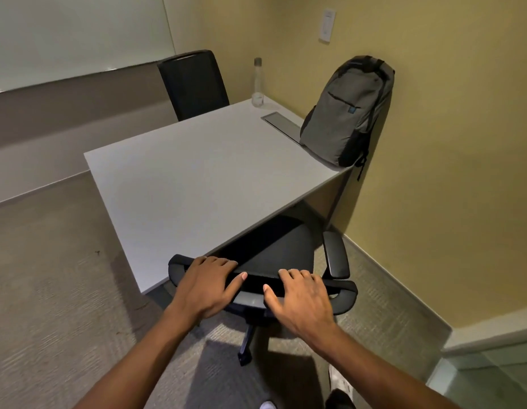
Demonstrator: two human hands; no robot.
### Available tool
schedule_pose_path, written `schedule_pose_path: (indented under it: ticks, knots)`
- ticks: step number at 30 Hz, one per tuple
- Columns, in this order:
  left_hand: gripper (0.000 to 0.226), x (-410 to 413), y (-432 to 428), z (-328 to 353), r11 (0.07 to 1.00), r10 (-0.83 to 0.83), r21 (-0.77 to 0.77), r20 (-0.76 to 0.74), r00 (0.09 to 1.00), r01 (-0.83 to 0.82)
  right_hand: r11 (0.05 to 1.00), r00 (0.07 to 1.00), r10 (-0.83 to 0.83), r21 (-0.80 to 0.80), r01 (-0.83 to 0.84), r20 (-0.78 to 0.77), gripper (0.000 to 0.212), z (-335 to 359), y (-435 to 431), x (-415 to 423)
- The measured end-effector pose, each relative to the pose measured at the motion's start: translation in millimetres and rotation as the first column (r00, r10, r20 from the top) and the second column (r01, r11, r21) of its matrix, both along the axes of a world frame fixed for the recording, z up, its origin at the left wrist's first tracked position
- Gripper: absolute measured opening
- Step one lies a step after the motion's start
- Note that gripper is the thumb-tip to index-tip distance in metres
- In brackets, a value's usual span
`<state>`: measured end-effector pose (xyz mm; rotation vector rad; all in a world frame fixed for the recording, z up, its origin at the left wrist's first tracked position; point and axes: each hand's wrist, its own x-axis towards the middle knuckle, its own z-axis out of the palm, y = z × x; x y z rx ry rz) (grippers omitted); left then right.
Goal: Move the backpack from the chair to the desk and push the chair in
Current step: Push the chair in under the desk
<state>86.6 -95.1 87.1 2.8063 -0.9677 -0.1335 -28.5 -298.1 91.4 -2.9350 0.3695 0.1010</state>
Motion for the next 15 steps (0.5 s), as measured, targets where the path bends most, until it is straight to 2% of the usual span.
schedule_pose_path:
  ticks: [6, 15]
  knots:
    - [0.055, -5.2, -16.1, 0.1, 0.998, 0.057, -0.027, 0.057, 0.997, -0.056, 0.998, 0.998, 0.056, -0.005, -0.056, 0.01, 0.072, -0.4, -21.9, 6.2]
    - [0.053, -6.7, -63.7, -0.3, 0.986, 0.163, -0.047, 0.05, 0.985, -0.16, 0.991, 0.991, 0.134, 0.005, -0.134, 0.029, 0.074, -4.9, -76.5, 24.7]
